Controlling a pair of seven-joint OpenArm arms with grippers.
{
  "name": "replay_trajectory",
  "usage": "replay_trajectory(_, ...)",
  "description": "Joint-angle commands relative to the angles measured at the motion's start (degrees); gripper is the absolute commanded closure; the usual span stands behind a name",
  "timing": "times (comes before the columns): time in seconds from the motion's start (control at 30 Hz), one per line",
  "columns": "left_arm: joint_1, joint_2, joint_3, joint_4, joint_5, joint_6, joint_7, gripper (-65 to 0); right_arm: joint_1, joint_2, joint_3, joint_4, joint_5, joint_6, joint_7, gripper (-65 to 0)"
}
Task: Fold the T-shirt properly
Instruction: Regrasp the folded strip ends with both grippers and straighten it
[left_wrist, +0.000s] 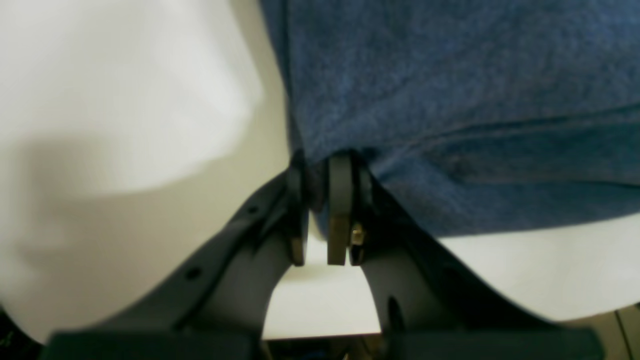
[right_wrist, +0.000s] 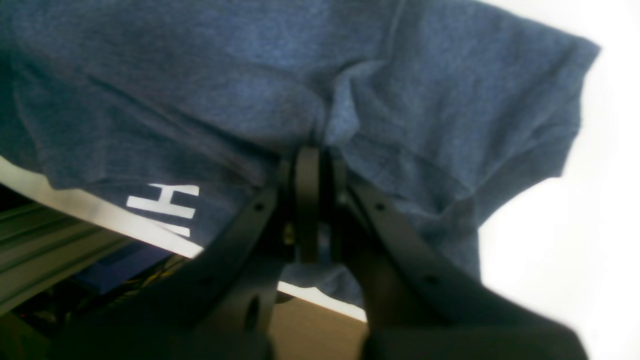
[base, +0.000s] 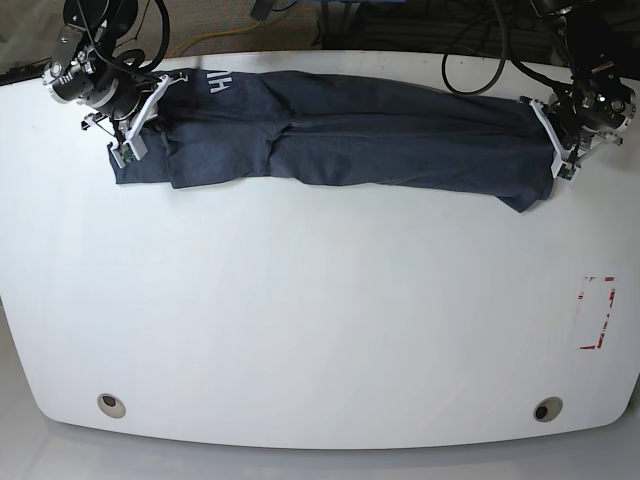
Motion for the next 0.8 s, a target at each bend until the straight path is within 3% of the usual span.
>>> replay_trajectory(0.0, -0.6, -1.4, 0.9, -1.5, 0.5, 0.2, -0.4, -8.9, 0.1, 0.8, 0.4, -0.8, 0.0, -0.1, 0.5, -2.7)
replay_trajectory(0.07, -0.7, -1.4, 1.6, -2.2, 0.5, 0.2, -0.4, -16.2, 0.2, 0.8, 0.4, -1.1, 0.0, -0.1, 0.6, -7.1)
replay_trajectory(0.23, -0.7, -1.4, 3.4, -0.9, 0.3, 0.2, -0.4, -36.4, 0.2, 0.9, 0.6, 2.4, 0.5, -0.1, 0.6, -31.2)
replay_trajectory(0.33, -0.5, -1.4, 3.7, 3.1, 0.1, 0.2, -0.1, -37.6, 0.2, 0.8, 2.1, 3.9, 0.5, -0.1, 0.6, -40.3)
replay_trajectory(0.5, -0.4, -1.2, 3.7, 9.8, 0.0, 0.2, 0.5, -37.6, 2.2, 0.8, 2.9, 3.7, 3.3, -0.1, 0.5, -39.0)
replay_trajectory(0.63, -1.1, -0.9, 3.8, 12.3, 0.0, 0.2, 4.0, -37.6, 4.4, 0.9, 2.8, 3.3, 7.1, -0.1, 0.5, -38.5)
replay_trajectory(0.77, -5.8, 0.3, 6.3, 11.1, 0.6, 0.2, 4.3, -37.6, 6.8, 0.7, 2.6, -0.1, 7.2, -0.1, 0.4, -38.5)
